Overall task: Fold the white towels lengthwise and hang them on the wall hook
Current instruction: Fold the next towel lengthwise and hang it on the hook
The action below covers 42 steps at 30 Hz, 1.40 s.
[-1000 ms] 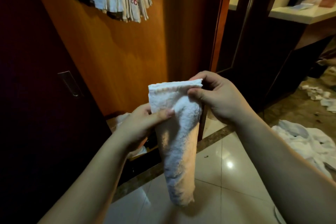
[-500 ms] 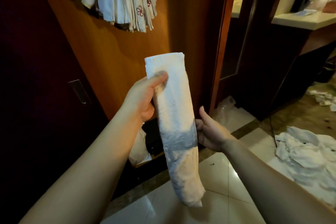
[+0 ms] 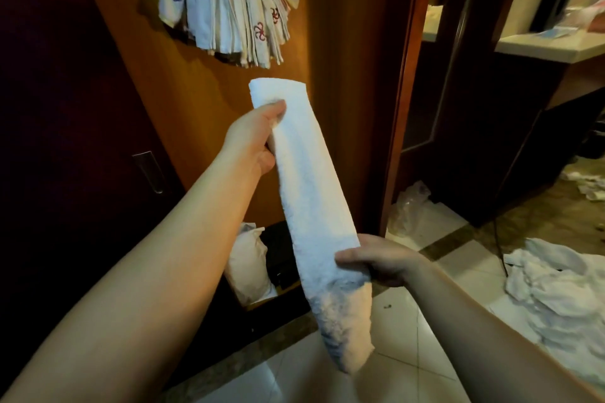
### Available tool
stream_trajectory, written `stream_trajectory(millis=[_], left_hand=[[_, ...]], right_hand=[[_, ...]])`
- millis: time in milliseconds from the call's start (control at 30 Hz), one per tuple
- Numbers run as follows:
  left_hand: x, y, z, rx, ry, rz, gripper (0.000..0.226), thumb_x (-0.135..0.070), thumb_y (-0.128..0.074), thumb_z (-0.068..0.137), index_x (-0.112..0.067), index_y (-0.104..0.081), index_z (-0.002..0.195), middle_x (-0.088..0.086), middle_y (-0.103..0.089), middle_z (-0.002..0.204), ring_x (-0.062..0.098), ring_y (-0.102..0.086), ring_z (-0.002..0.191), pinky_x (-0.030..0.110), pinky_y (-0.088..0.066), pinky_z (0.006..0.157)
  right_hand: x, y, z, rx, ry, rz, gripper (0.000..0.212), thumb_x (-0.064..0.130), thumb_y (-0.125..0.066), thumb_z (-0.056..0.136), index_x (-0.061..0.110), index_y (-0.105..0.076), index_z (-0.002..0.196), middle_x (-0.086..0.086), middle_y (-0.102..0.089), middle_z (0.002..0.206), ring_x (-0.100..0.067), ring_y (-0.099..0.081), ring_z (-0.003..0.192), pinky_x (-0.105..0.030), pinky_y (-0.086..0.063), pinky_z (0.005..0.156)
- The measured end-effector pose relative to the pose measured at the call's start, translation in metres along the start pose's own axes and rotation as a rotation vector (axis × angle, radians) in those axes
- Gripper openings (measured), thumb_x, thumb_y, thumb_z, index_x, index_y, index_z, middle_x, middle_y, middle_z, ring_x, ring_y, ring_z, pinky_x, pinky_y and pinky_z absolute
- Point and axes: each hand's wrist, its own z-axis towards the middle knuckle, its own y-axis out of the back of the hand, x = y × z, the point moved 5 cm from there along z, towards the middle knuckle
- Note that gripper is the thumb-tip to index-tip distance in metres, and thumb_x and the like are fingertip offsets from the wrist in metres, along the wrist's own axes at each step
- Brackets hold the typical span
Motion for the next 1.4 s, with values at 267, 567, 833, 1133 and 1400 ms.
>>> stream_trajectory(millis=[267, 567, 833, 1133, 1400], left_hand=[[-0.003, 0.009, 0.044, -0.105, 0.049, 0.041, 0.035, -0.016, -0.075, 0.088, -0.006, -0.057, 0.117, 0.012, -0.069, 0.097, 0.028, -0.068, 0.083, 0.047, -0.057, 0.085], [0.008, 0.010, 0.076, -0.120, 0.122, 0.072, 0.053, -0.013, -0.075, 0.088, -0.011, -0.051, 0.135, 0.012, -0.066, 0.104, 0.030, -0.067, 0.091, 0.049, -0.058, 0.084], [0.030, 0.020, 0.104, -0.167, 0.197, 0.098, 0.052, -0.016, -0.076, 0.087, -0.008, -0.052, 0.132, 0.013, -0.064, 0.111, 0.032, -0.064, 0.097, 0.048, -0.057, 0.090], [0.101, 0.045, 0.126, 0.152, 0.341, 0.173, 0.039, -0.048, -0.050, 0.101, -0.013, -0.053, 0.119, 0.016, -0.066, 0.108, 0.030, -0.070, 0.093, 0.044, -0.059, 0.077], [0.107, 0.035, 0.054, -0.047, -0.165, 0.456, 0.024, -0.039, -0.047, 0.104, -0.021, -0.062, 0.109, -0.005, -0.064, 0.101, 0.014, -0.061, 0.092, 0.031, -0.047, 0.080]], right_hand=[[0.009, 0.009, -0.007, -0.047, -0.108, -0.276, 0.062, 0.039, -0.083, 0.065, 0.012, -0.065, 0.118, -0.009, -0.070, 0.121, -0.024, -0.066, 0.114, -0.046, -0.045, 0.109], [0.024, 0.010, -0.022, 0.120, -0.067, 0.237, 0.060, 0.014, -0.086, 0.073, 0.000, -0.061, 0.126, -0.020, -0.065, 0.125, -0.035, -0.062, 0.118, -0.043, -0.054, 0.097], [0.027, 0.004, -0.018, 0.183, -0.132, 0.231, 0.071, 0.019, -0.090, 0.068, 0.001, -0.060, 0.129, -0.020, -0.064, 0.127, -0.034, -0.062, 0.119, -0.044, -0.051, 0.101], [0.087, 0.006, -0.018, -0.016, 0.154, 0.362, 0.059, 0.030, -0.095, 0.055, 0.005, -0.078, 0.105, -0.016, -0.073, 0.112, -0.028, -0.071, 0.104, -0.038, -0.058, 0.089], [0.133, 0.017, -0.011, -0.432, 0.313, 0.287, 0.026, 0.022, -0.049, 0.102, 0.005, -0.067, 0.111, -0.011, -0.075, 0.107, -0.021, -0.072, 0.100, -0.032, -0.057, 0.087]])
